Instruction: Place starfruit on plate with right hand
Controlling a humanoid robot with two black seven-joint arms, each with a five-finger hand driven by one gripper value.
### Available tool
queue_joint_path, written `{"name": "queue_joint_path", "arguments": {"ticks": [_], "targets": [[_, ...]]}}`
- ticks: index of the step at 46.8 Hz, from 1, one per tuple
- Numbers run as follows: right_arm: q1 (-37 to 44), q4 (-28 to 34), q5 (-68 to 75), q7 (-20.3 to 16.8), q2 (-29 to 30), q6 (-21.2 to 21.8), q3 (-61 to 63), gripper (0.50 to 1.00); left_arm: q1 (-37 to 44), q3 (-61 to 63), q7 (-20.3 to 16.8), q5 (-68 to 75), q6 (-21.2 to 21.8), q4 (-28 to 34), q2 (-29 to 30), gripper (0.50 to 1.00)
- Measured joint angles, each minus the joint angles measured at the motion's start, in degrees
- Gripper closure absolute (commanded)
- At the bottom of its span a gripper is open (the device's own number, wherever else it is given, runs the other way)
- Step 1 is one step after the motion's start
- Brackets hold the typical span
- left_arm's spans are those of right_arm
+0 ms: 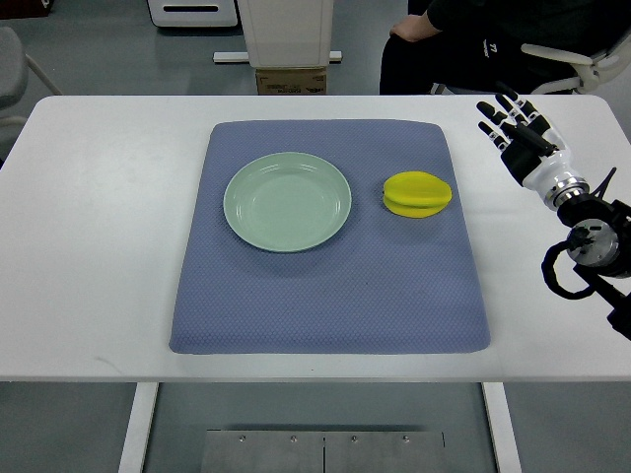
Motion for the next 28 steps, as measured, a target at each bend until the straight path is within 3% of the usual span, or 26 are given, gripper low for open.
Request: {"name": "queue_joint_path", "arguments": {"ticks": [28], "targets": [[1.9,-2.4,-0.1,0.0,0.7,0.0,1.2,0.5,0.0,0.0,0.0,0.0,0.0,0.0,0.0,0.5]]}}
